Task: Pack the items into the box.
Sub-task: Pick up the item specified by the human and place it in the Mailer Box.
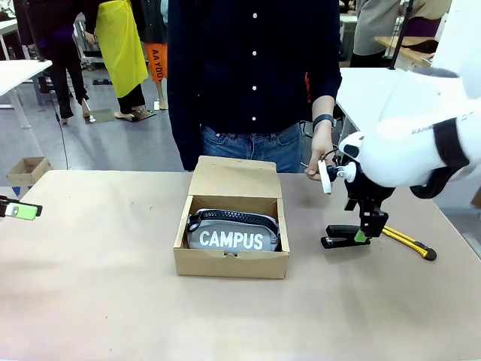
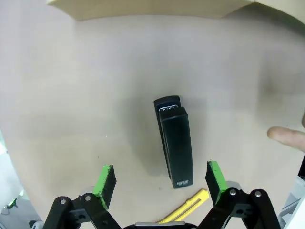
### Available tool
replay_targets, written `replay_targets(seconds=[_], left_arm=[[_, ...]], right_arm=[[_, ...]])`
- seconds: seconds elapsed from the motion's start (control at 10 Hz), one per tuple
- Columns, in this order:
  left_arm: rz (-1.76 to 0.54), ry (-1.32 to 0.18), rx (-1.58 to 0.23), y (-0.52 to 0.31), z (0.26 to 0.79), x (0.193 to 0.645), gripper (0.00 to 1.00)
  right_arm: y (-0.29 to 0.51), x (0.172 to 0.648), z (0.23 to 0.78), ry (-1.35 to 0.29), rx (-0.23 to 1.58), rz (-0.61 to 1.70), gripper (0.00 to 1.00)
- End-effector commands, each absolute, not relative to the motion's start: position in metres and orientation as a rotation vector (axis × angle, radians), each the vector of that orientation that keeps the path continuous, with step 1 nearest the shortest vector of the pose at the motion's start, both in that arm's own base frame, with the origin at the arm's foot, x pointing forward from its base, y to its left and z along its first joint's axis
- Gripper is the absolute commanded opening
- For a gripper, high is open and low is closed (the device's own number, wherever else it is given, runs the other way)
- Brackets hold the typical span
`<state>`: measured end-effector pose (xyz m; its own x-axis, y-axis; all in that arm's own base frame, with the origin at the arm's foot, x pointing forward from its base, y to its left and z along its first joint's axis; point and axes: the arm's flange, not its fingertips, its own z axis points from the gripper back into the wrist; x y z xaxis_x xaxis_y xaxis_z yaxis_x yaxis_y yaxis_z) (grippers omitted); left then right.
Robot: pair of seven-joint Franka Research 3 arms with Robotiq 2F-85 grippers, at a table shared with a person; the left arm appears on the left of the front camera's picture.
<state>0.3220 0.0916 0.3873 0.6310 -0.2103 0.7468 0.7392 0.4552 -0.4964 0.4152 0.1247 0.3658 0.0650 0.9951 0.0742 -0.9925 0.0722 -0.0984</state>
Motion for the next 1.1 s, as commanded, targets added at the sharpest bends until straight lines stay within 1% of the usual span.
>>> replay_targets(seconds=[0.0,0.2,0.3,0.8,0.9,1.0], left_arm=[[-0.629,-0.680,-0.930,0.088,0.388,0.319,1.00],[-0.629,-0.680,-0.930,0.088,0.388,0.319,1.00],[-0.629,-0.680,-0.930,0.088,0.388,0.319,1.00],[-0.629,-0.680,-0.930,0.088,0.388,0.319,1.00],[-0.629,-0.680,-0.930,0.088,0.388,0.319,1.00],[-0.629,-0.680,-0.930,0.088,0.388,0.319,1.00]], right_arm=[[0.127,0.427,0.342,-0.136,-0.052,1.465,1.00],[0.122,0.441,0.326,-0.122,-0.011,1.467,1.00],[0.119,0.446,0.320,-0.114,-0.019,1.455,1.00],[0.115,0.450,0.316,-0.096,0.019,1.460,1.00],[0.115,0.449,0.316,-0.098,0.020,1.473,0.55],[0.115,0.449,0.316,-0.095,0.029,1.482,0.55]])
